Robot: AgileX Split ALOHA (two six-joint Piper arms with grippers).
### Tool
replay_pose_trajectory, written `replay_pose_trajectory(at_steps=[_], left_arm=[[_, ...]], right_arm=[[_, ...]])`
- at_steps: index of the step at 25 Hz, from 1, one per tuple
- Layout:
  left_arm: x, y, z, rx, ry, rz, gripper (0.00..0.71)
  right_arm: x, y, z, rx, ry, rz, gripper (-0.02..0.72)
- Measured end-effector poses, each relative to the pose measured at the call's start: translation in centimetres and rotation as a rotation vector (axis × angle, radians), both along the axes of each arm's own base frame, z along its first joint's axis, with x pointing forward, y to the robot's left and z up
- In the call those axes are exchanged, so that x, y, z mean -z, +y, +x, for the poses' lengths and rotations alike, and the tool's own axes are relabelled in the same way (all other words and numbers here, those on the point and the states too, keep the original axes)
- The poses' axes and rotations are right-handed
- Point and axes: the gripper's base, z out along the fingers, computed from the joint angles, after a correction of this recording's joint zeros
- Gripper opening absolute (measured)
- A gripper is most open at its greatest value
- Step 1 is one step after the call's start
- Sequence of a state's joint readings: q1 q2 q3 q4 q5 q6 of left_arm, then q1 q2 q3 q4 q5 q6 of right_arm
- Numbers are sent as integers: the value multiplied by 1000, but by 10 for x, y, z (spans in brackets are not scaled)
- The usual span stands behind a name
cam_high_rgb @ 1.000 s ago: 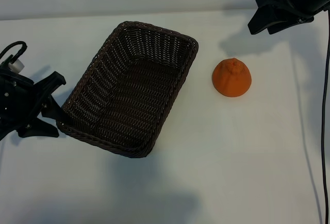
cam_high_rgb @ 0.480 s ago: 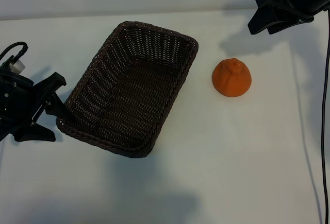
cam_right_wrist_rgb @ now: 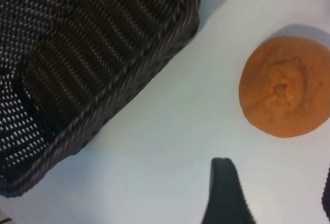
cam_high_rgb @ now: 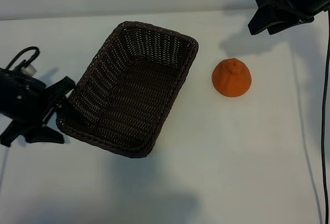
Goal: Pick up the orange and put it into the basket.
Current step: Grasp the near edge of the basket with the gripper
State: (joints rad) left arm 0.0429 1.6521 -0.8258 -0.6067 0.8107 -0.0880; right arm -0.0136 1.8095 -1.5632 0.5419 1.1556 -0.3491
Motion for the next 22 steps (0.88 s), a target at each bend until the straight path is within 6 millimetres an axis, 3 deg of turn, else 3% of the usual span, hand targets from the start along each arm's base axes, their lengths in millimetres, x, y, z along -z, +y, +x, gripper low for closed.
replay_pose_trajectory(at_steps=[10, 13, 17, 21, 22], left_arm=[[7, -10, 2, 1, 32, -31, 545], [7, -12, 1, 3, 34, -35, 513], [8, -12, 1, 2, 37, -34, 406], [7, -12, 4, -34, 22, -44, 226], [7, -12, 4, -26, 20, -44, 221]], right_arm=[[0, 0, 0, 0, 1, 0, 444], [0, 0, 0, 0, 1, 0, 444], [0, 0, 0, 0, 1, 0, 444], [0, 0, 0, 0, 1, 0, 444], [0, 0, 0, 0, 1, 0, 444]])
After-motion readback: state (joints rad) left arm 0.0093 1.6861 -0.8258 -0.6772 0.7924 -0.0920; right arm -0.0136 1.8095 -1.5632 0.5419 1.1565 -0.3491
